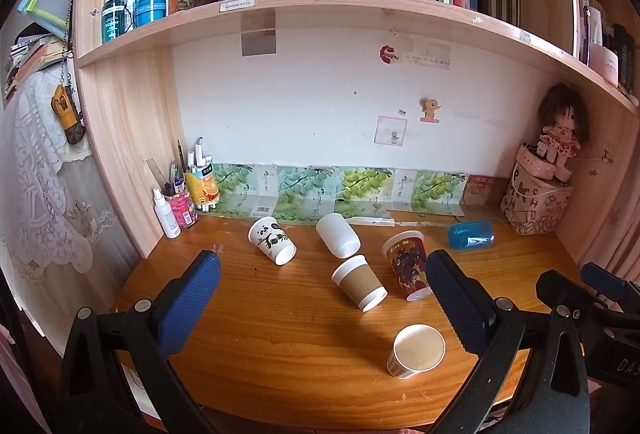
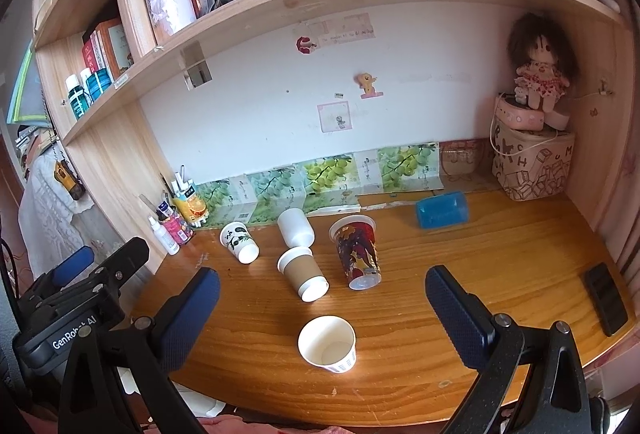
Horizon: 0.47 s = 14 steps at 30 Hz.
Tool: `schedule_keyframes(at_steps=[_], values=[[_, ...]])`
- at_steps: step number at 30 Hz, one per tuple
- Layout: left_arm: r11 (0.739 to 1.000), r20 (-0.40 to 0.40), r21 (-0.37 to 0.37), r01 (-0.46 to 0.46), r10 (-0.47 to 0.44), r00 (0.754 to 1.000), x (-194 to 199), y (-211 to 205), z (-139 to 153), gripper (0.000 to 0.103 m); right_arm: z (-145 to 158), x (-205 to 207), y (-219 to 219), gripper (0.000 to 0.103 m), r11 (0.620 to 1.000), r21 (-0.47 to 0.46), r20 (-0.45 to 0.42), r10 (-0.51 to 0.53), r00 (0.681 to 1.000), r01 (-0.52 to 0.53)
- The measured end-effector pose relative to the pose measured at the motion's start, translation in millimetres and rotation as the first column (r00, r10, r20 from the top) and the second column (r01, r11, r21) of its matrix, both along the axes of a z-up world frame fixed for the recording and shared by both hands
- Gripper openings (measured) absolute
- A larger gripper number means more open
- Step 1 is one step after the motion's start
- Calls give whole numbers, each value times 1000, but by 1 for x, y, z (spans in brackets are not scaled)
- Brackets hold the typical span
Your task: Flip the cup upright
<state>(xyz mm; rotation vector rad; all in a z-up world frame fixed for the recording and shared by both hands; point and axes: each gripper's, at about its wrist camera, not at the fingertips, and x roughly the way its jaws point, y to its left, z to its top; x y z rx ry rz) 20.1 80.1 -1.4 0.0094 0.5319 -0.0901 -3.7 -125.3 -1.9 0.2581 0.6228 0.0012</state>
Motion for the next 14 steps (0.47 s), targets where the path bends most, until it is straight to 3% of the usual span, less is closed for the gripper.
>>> schedule_keyframes(at_steps=[14], values=[[1000, -8, -1, 2, -2, 1000, 7, 1, -3, 102, -3, 7, 2, 103, 1000, -8, -18, 8, 1000, -8]])
